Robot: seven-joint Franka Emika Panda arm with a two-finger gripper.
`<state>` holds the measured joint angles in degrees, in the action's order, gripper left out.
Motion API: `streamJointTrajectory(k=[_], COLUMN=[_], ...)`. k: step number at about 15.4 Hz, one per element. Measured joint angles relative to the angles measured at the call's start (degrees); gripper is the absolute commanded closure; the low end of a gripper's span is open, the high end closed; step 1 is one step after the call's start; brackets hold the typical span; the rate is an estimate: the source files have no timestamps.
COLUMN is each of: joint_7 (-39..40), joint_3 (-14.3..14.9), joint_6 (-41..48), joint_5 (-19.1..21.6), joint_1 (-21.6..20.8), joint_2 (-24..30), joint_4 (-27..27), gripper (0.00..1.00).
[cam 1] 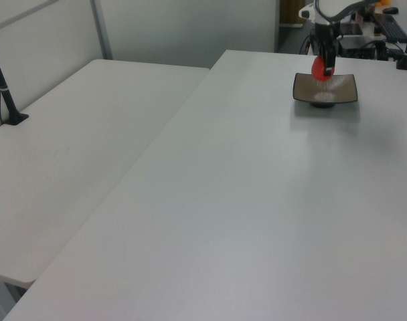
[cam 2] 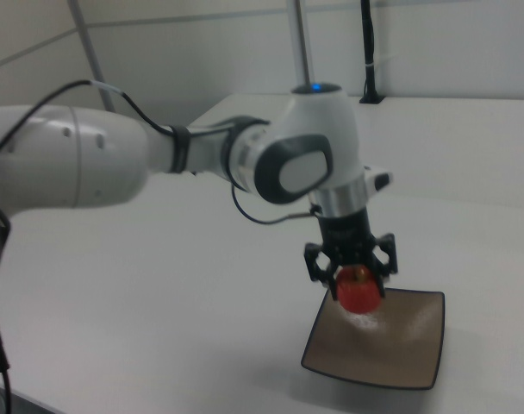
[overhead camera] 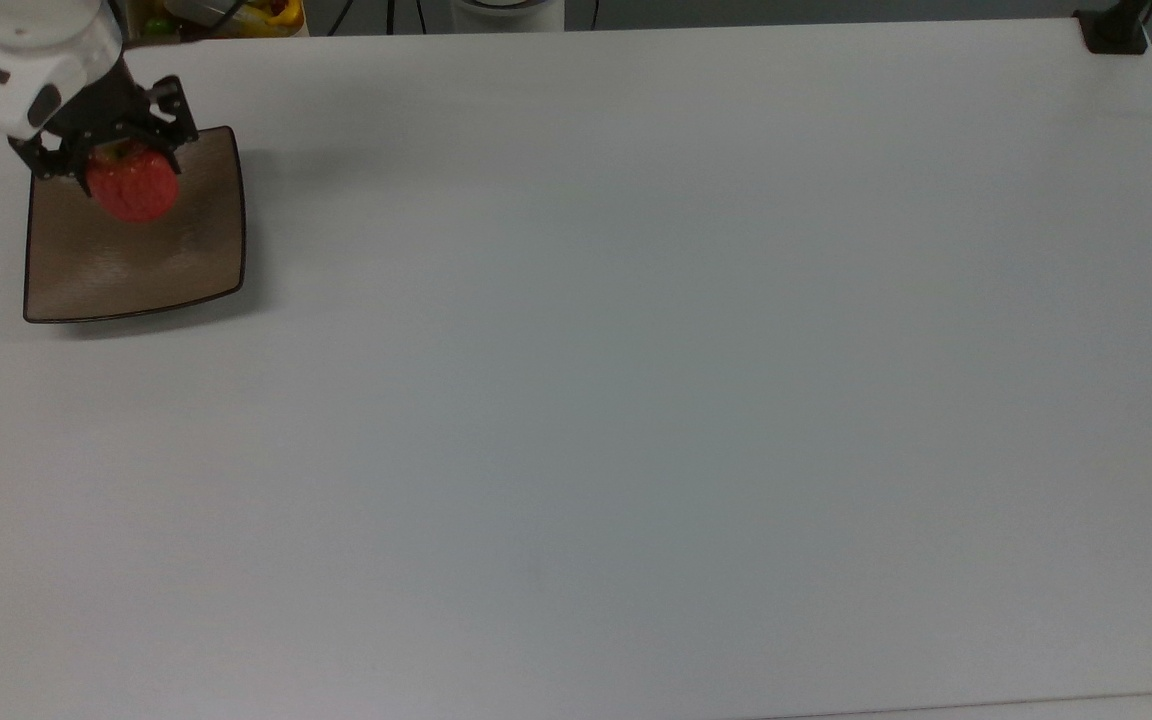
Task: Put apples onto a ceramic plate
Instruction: 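Lower the apple onto the plate and open the gripper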
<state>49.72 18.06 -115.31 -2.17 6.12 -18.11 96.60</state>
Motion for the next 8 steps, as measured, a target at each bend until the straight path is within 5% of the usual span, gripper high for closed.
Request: streamJointTrajectory(k=[5, 8], joint_7=[0.62, 0.62], joint_3=[-0.02, -0.03], joint_6=[-3.45, -5.75], joint_5=[0.0, 0.0], joint_1=[0.82, 0.9], joint_2=[-5.18, -7.13], joint_4=[-0.06, -0.06], gripper=[0.82, 0.49])
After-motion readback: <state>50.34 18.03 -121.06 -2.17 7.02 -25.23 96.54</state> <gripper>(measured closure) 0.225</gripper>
